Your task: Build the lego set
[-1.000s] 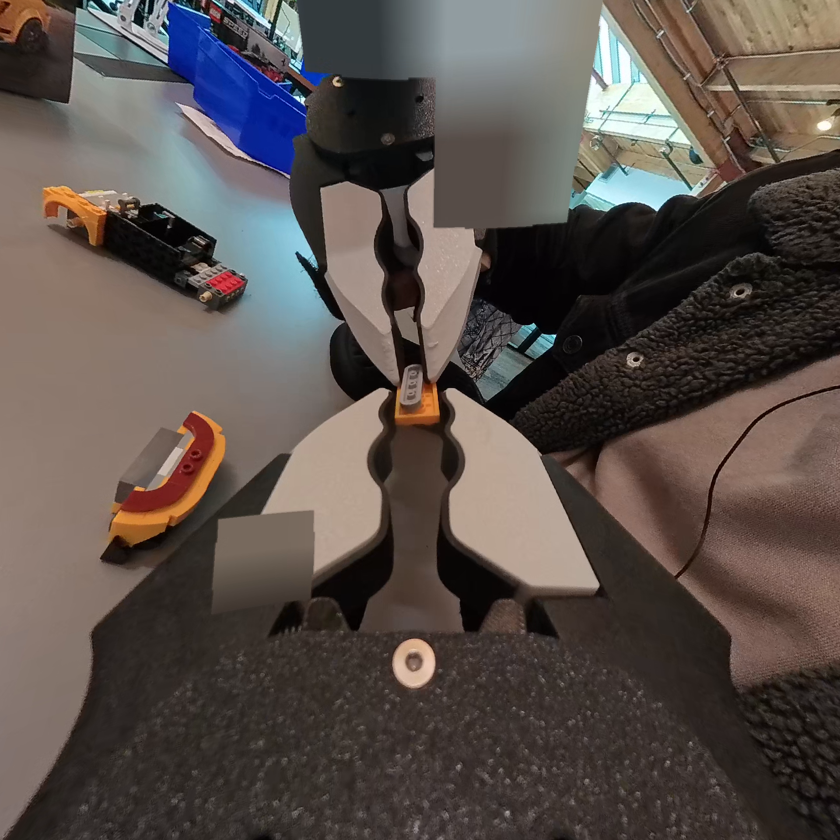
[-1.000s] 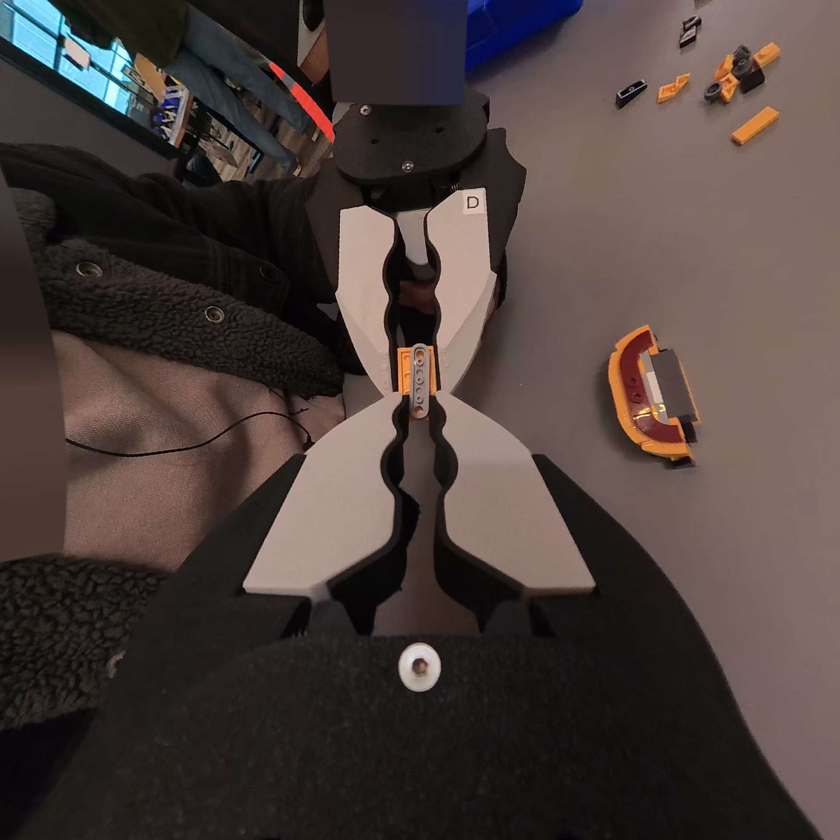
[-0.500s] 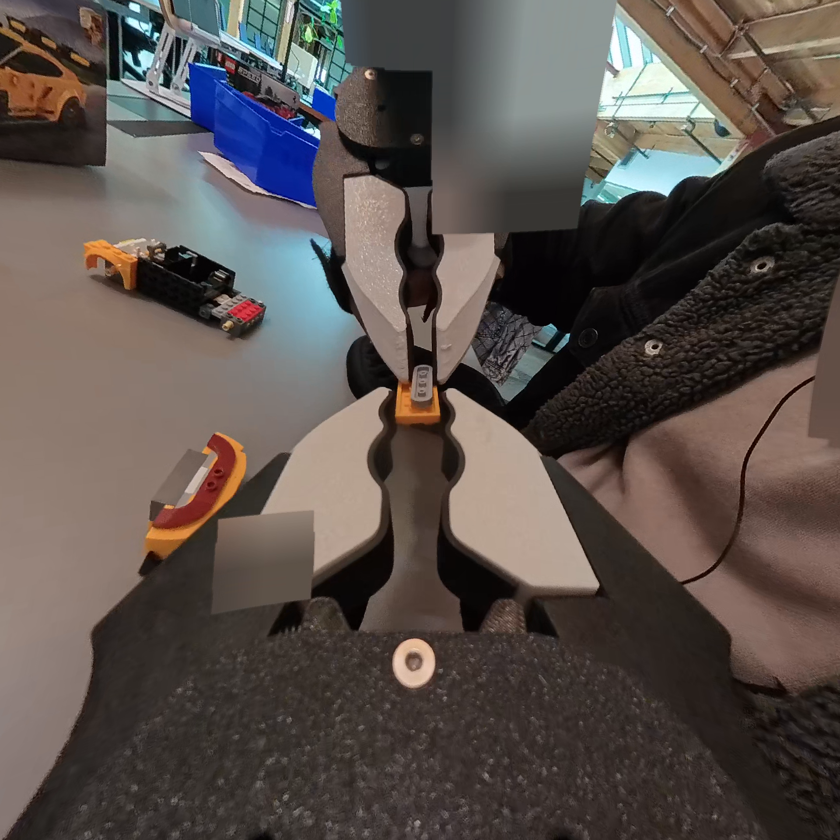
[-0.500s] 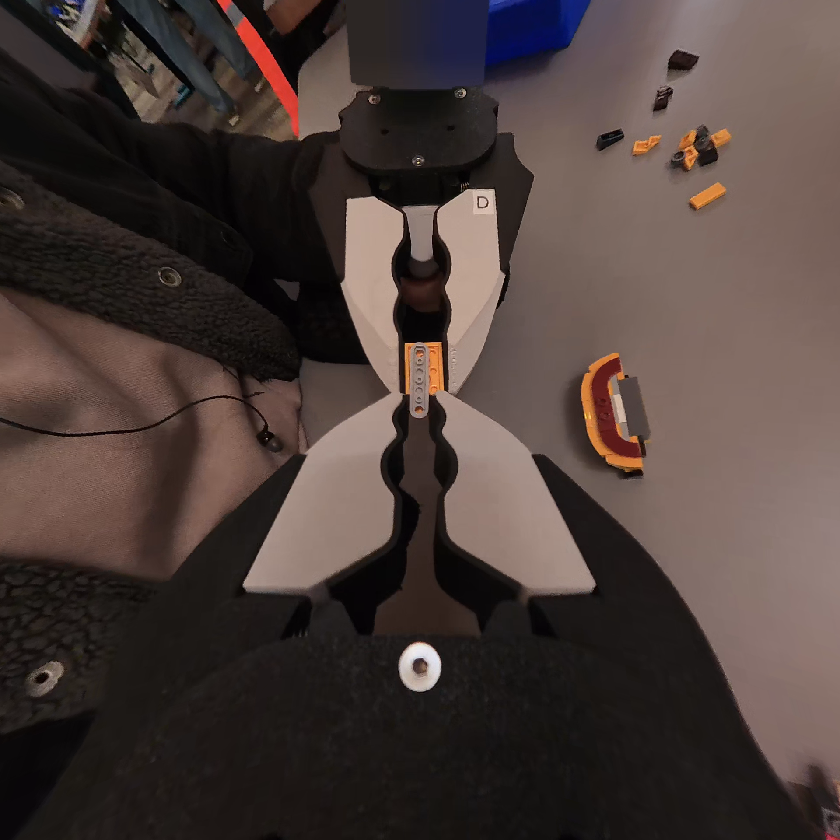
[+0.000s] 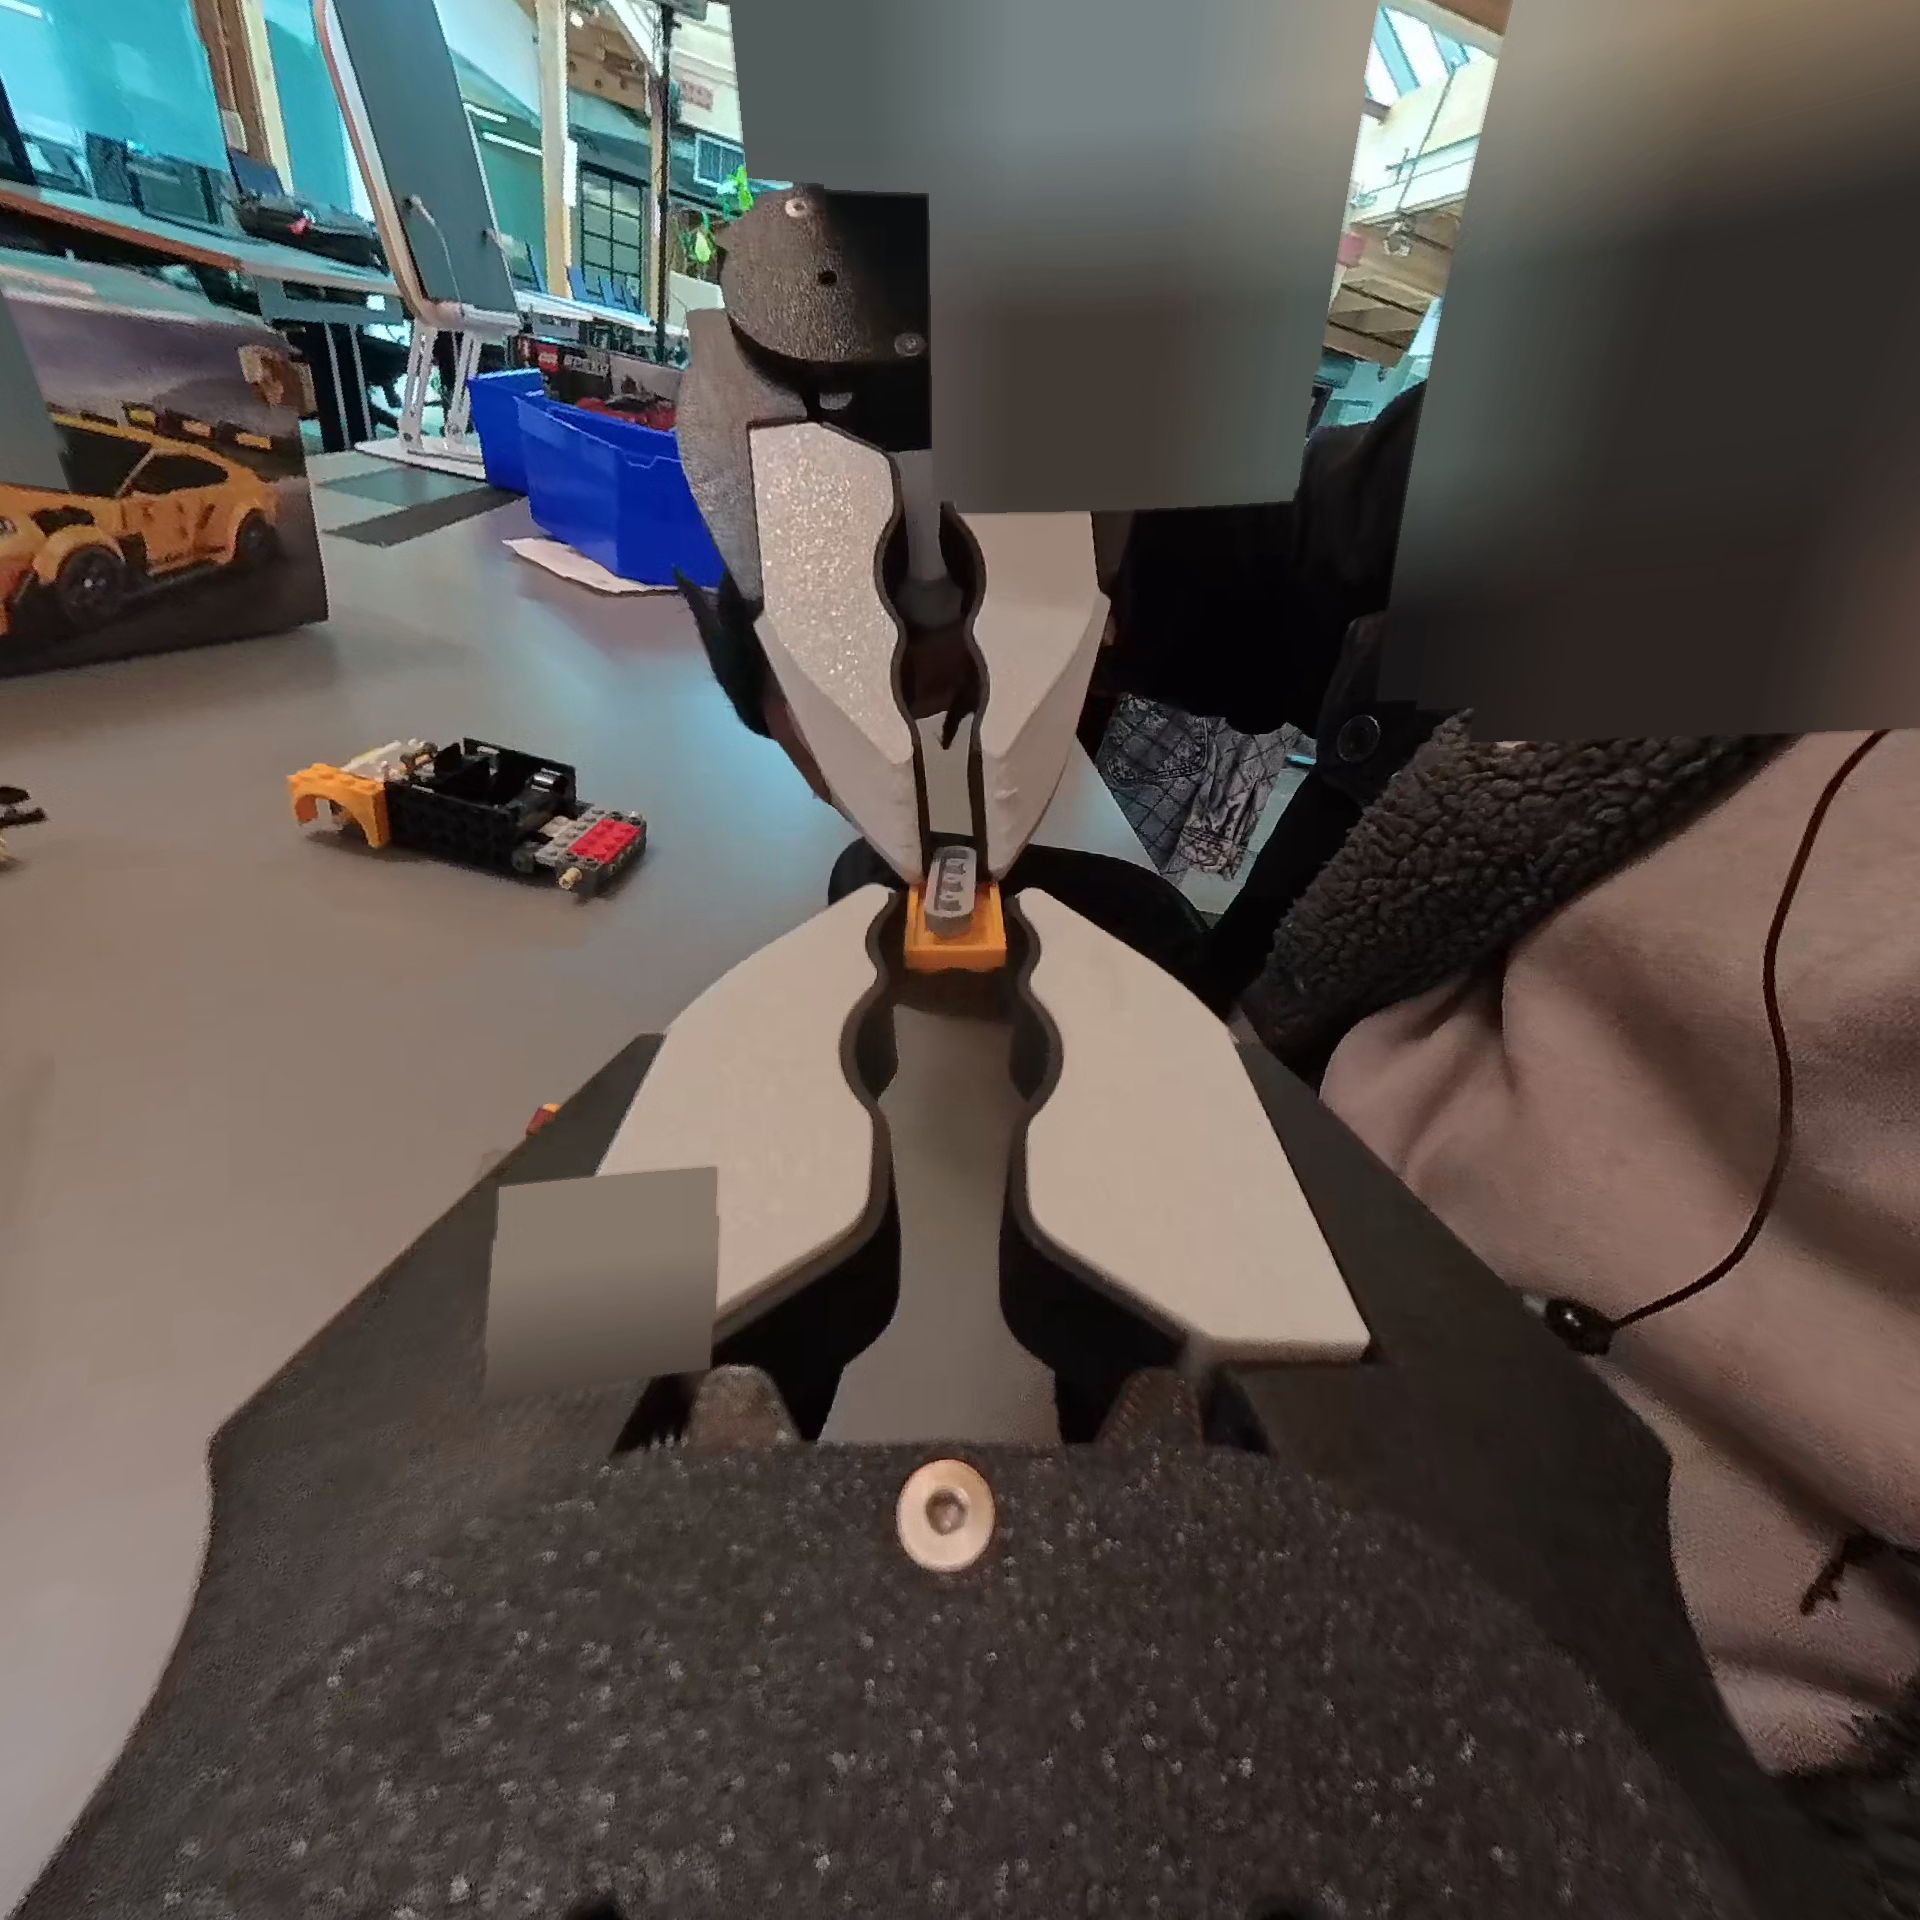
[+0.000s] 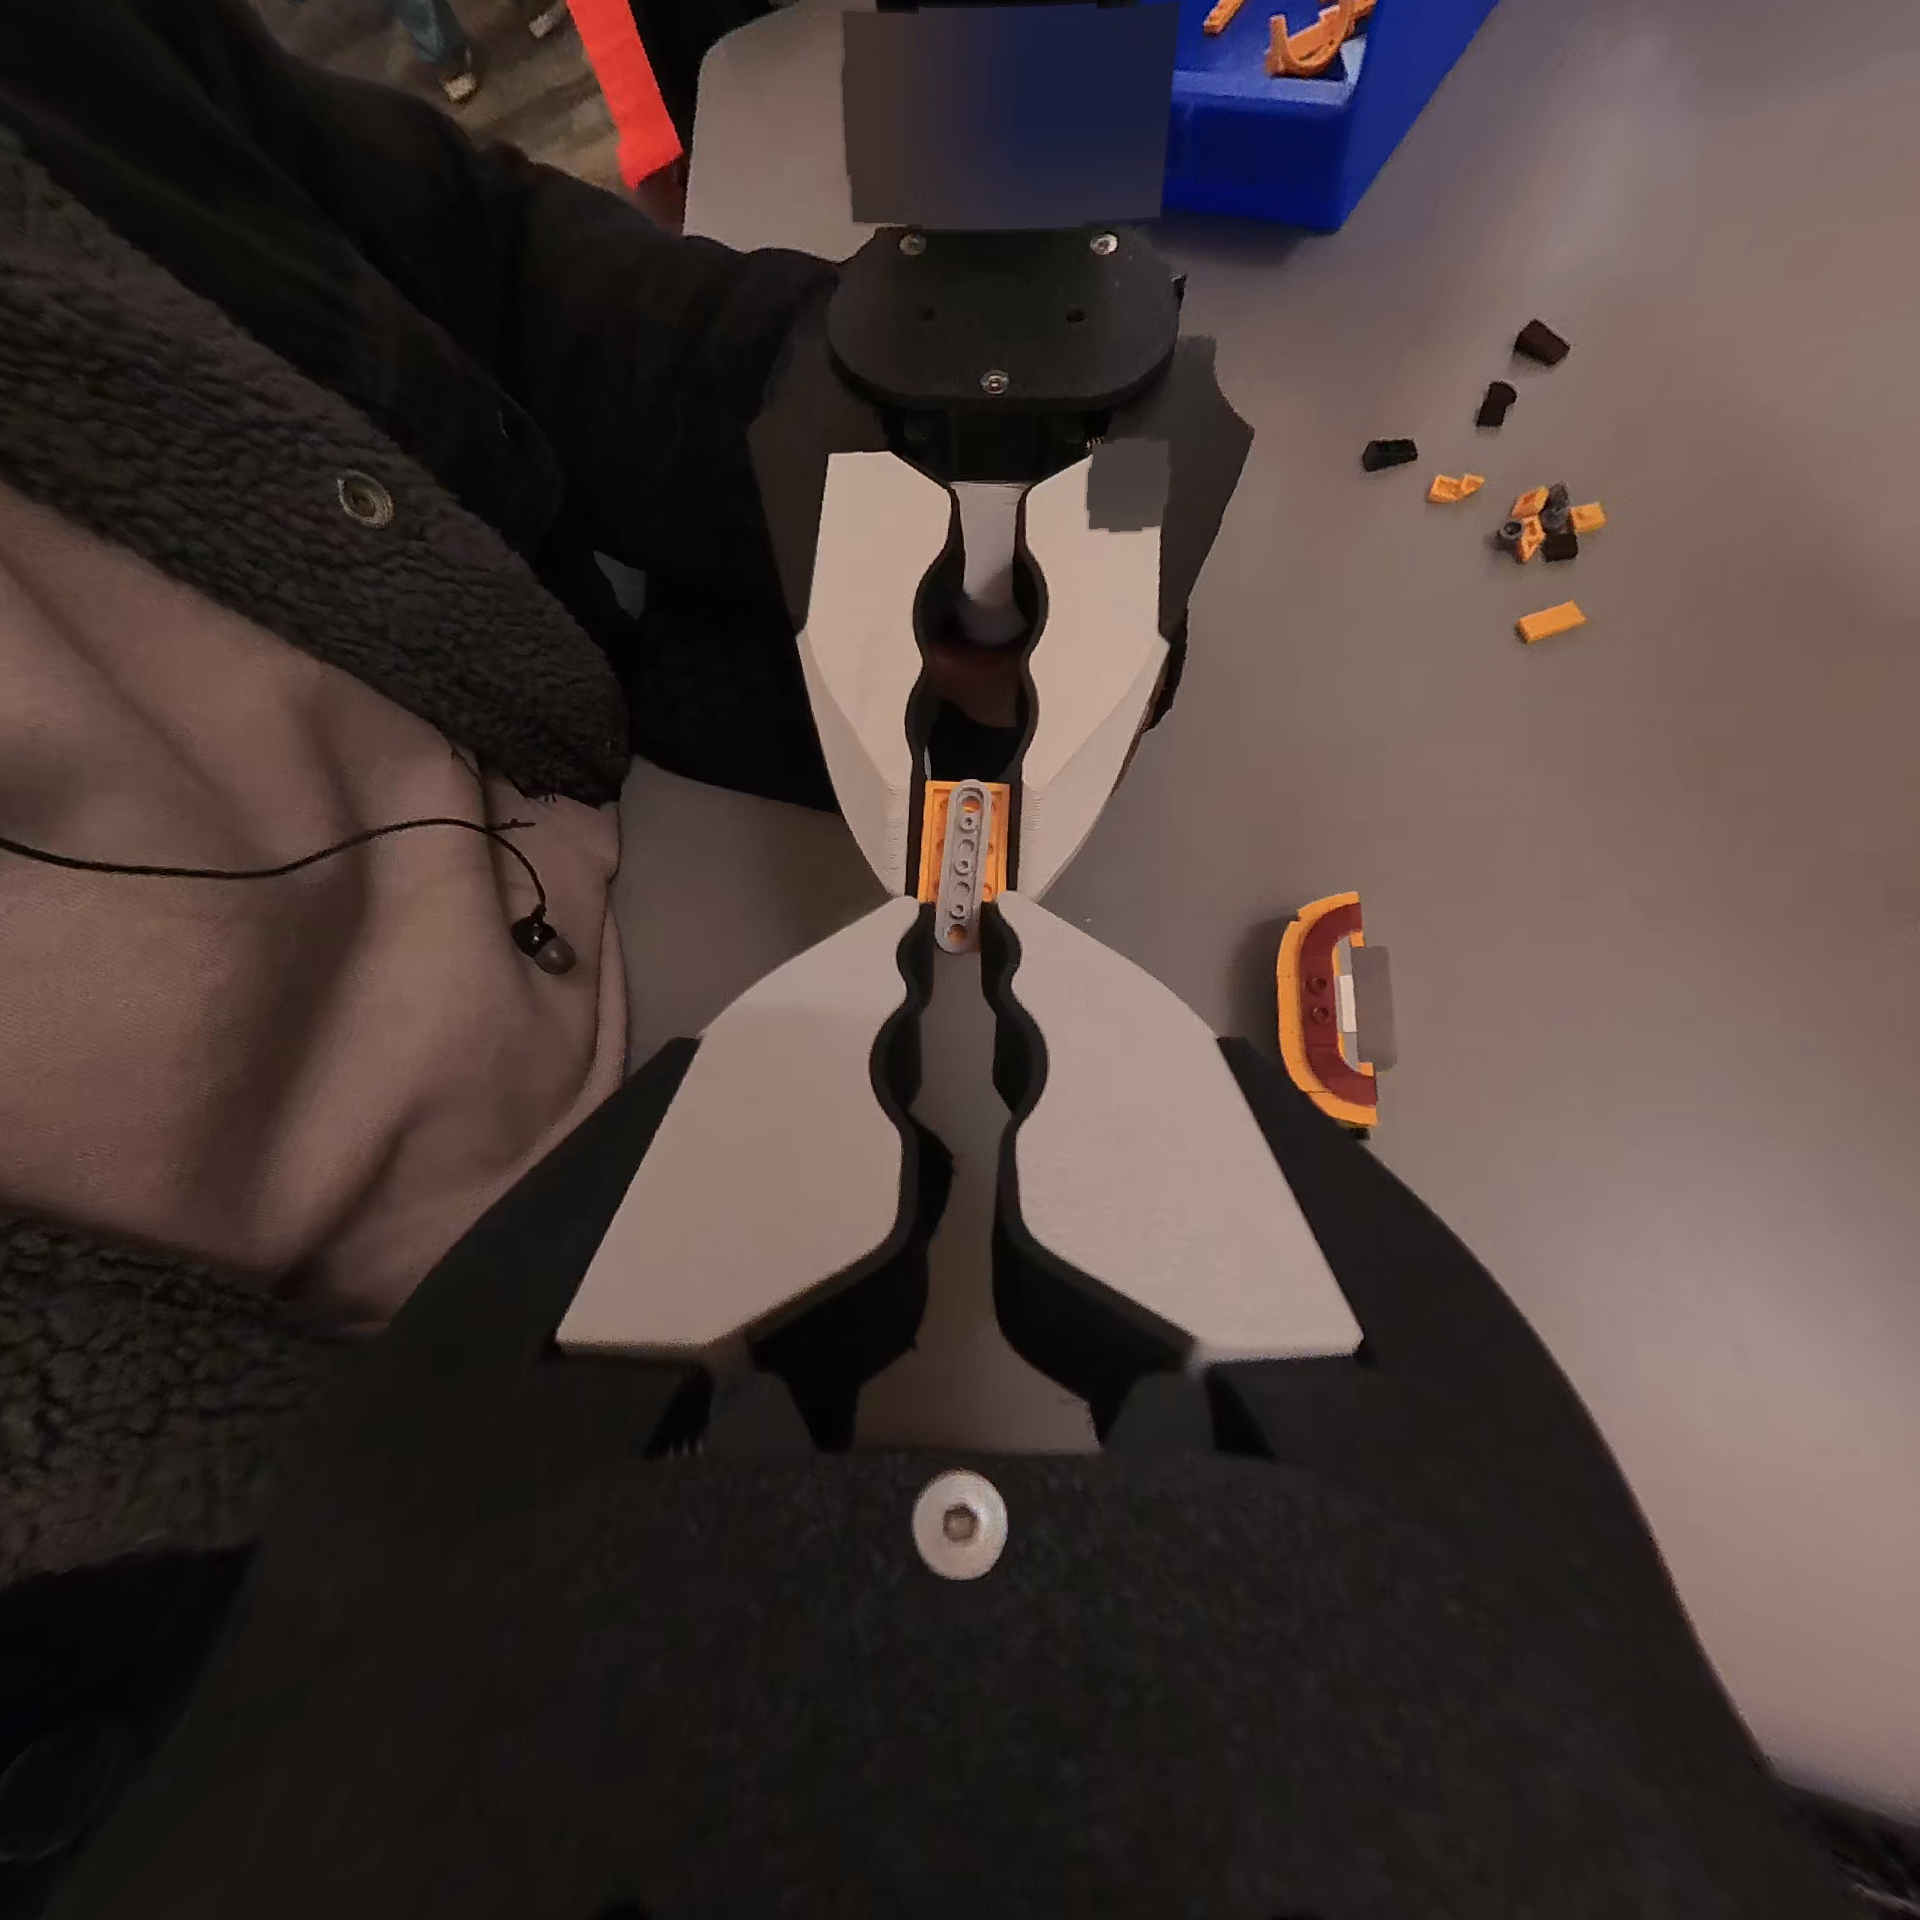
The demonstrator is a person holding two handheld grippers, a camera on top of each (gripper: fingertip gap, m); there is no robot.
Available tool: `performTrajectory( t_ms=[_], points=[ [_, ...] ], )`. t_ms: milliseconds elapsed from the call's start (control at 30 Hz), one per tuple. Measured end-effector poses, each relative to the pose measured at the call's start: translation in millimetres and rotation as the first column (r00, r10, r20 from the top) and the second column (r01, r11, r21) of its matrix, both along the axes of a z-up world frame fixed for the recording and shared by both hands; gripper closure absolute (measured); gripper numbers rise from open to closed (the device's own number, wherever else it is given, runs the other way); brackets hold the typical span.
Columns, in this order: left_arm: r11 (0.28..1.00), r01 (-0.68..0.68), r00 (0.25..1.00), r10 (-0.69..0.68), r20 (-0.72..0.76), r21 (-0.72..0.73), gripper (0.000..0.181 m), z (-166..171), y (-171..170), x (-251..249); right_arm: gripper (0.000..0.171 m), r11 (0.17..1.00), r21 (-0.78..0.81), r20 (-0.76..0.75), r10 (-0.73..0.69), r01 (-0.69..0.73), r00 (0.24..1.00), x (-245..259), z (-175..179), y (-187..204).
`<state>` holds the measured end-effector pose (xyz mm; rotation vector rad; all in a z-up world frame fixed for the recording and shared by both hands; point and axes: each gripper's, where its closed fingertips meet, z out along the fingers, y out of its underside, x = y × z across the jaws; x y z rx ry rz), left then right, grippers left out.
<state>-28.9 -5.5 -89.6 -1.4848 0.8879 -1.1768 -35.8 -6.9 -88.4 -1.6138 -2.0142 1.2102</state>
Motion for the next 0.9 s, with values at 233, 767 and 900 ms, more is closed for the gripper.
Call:
performTrajectory(
  t_ms=[233, 767, 900],
  points=[
    [0.997, -0.006, 1.000, 0.007, -0.016, 0.079, 0.164, 3.0, -3.7, 1.8, 0.163, 0.993, 0.100, 0.000, 0.057, -0.057, 0.998, 3.1, 2.7, -5.0],
    [0.991, -0.034, 0.999, 0.037, -0.020, 0.132, 0.164, 7.2, -3.5, 0.8, 0.160, 0.989, 0.137, -0.006, 0.060, -0.058, 0.998, 3.1, 6.5, -7.0],
    [0.990, -0.037, 0.999, 0.040, -0.016, 0.137, 0.164, 8.3, -3.4, 0.4, 0.158, 0.987, 0.147, -0.017, 0.063, -0.060, 0.998, 3.2, 8.3, -7.7]
  ],
)
